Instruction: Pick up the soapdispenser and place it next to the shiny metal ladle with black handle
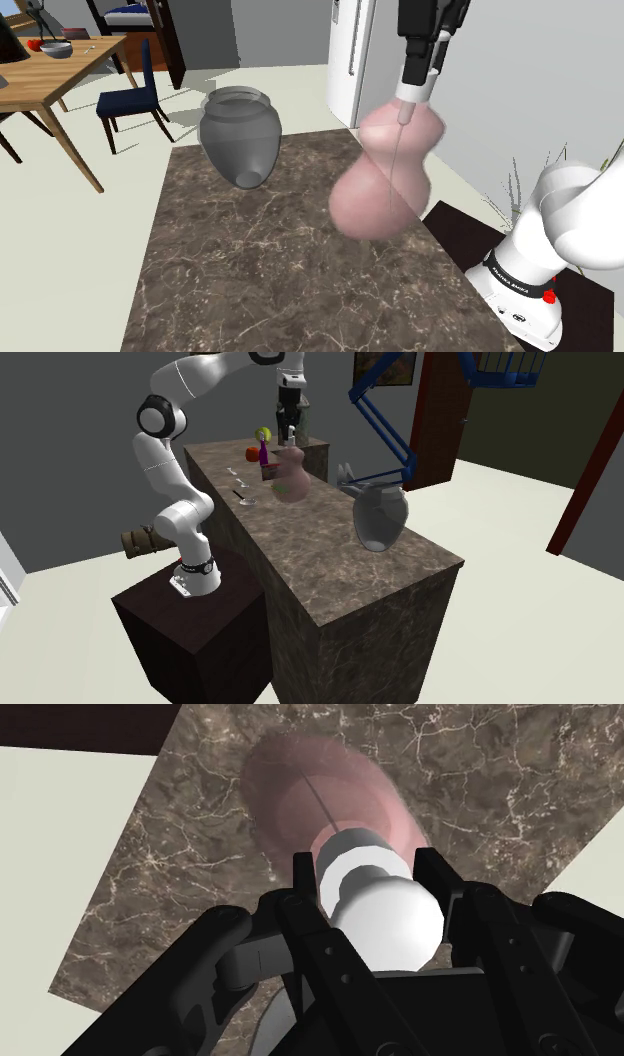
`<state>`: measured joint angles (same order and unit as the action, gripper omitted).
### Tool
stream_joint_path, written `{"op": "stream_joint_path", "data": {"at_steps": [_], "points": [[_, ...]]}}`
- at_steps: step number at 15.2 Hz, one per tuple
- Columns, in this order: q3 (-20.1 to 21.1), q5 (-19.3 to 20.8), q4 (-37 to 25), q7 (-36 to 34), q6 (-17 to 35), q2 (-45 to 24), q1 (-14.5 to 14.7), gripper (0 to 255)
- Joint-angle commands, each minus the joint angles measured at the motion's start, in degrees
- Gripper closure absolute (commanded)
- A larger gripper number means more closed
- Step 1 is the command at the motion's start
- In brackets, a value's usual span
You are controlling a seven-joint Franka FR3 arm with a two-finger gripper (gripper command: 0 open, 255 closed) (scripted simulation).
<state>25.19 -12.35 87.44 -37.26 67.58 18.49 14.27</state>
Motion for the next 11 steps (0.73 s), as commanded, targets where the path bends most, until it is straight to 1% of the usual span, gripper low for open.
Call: {"op": "stream_joint_path", "data": {"at_steps": [1, 8, 9, 11], "points": [[1.6, -1.3, 1.9, -2.7, 0.9, 1.6, 0.9, 255], [8.8, -4.5, 0.7, -13.1, 1.3, 2.3, 3.4, 255], [9.3, -4.6, 0.6, -13.7, 1.3, 2.3, 3.5, 255], [9.0, -5.0, 3.3, -13.1, 2.8, 3.5, 3.6, 255]]}}
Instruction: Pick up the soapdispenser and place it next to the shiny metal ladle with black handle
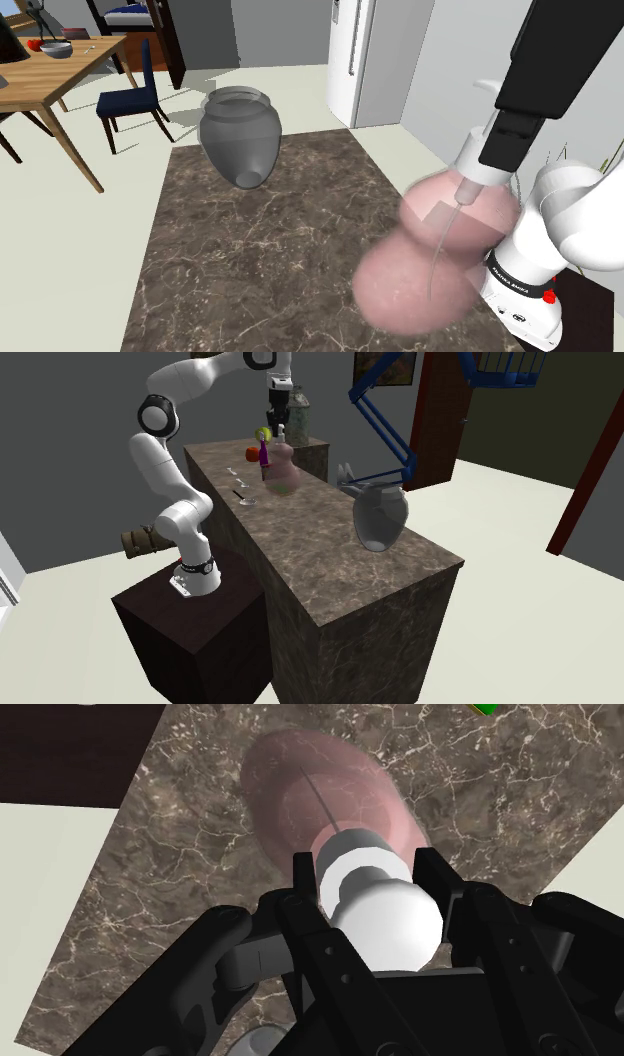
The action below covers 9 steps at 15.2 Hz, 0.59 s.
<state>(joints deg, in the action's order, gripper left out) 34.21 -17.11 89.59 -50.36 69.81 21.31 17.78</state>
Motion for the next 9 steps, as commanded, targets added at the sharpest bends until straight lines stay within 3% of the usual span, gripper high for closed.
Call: {"op": "stream_joint_path", "data": {"at_steps": [1, 9], "points": [[-0.2, -0.5, 2.4, 0.4, 1.4, 1.2, 0.2, 255], [-0.7, -1.8, 11.9, 2.4, 7.2, 5.0, 1.0, 255]]}}
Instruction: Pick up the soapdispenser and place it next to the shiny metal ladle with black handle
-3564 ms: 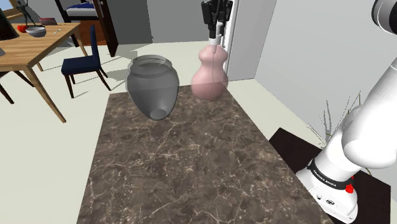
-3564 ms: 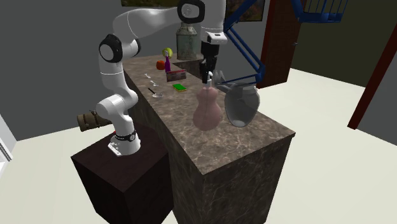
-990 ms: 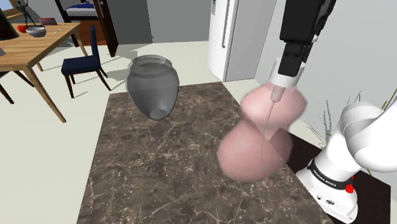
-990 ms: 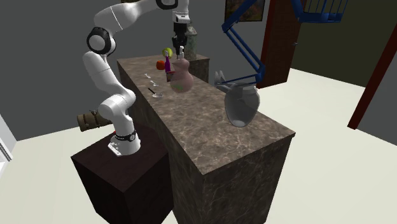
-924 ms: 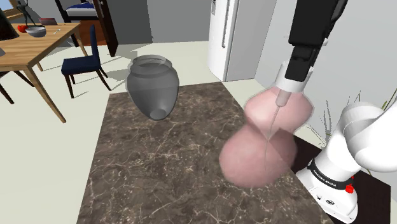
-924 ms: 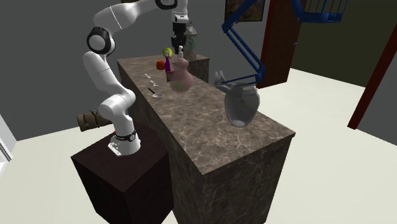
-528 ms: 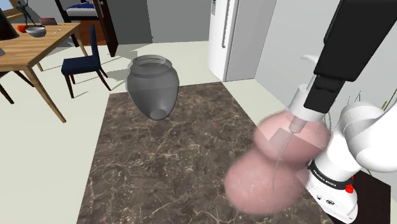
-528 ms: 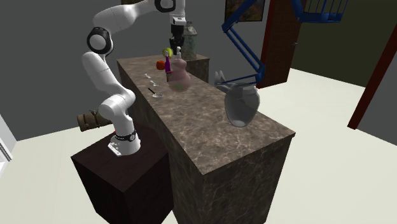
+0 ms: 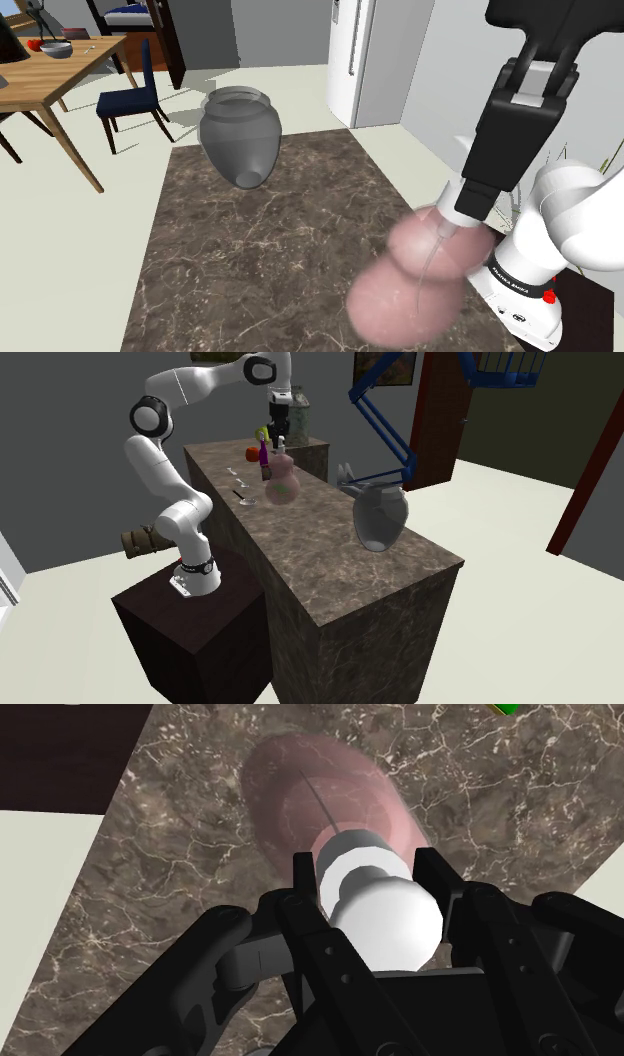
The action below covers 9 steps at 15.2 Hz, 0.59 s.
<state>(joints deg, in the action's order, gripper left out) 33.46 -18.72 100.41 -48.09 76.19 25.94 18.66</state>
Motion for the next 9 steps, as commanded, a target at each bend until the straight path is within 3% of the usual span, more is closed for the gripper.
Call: {"op": "stream_joint_path", "data": {"at_steps": [1, 9], "points": [[0.0, -0.3, 2.2, 0.4, 1.6, 0.8, 0.2, 255], [0.2, -1.3, 9.2, 1.7, 6.4, 3.1, 0.8, 255]]}}
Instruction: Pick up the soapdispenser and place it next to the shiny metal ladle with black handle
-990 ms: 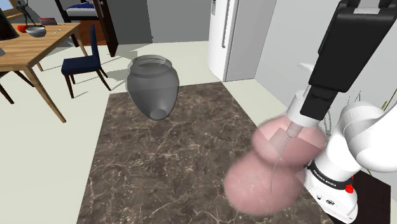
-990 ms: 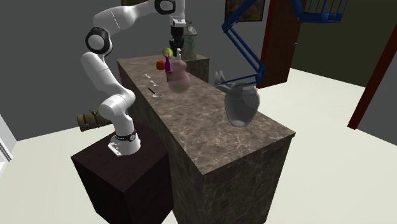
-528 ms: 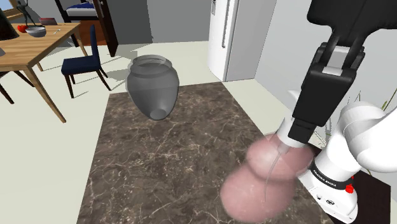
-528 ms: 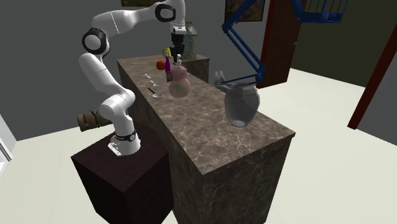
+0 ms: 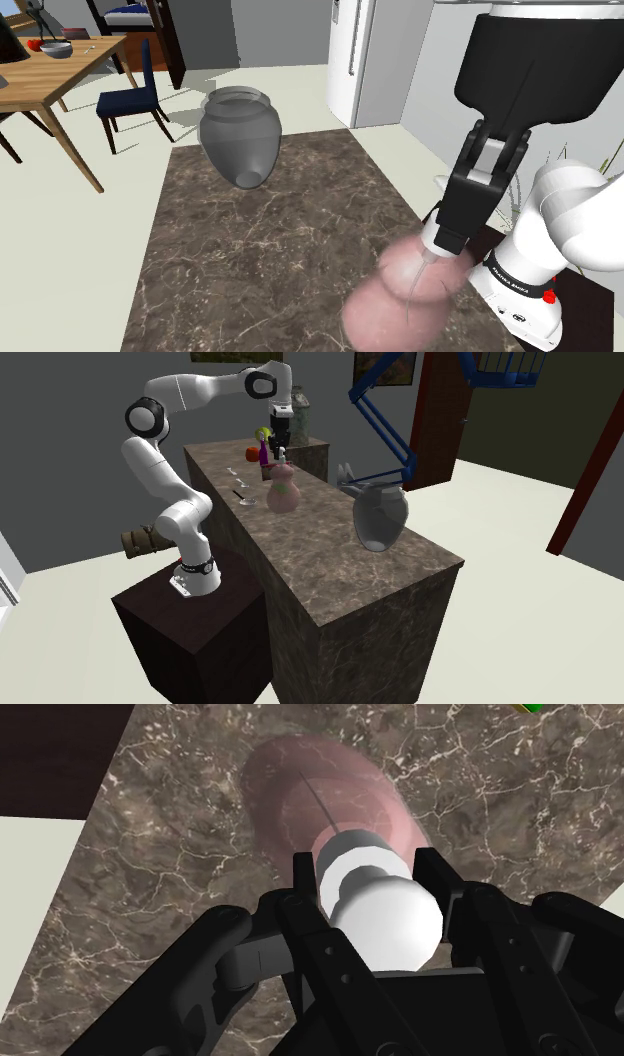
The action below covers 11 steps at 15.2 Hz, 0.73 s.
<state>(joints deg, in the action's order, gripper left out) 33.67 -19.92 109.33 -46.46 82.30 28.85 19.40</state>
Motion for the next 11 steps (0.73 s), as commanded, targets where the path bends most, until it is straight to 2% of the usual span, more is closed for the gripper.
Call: {"op": "stream_joint_path", "data": {"at_steps": [1, 6, 7, 11], "points": [[0.0, -0.1, 0.3, 0.0, 0.3, 0.2, 0.0, 255], [0.0, -0.1, 0.3, 0.0, 0.3, 0.2, 0.0, 255], [0.0, -0.1, 0.3, 0.0, 0.3, 0.2, 0.0, 0], [0.0, -0.1, 0.3, 0.1, 0.3, 0.1, 0.0, 0]]}}
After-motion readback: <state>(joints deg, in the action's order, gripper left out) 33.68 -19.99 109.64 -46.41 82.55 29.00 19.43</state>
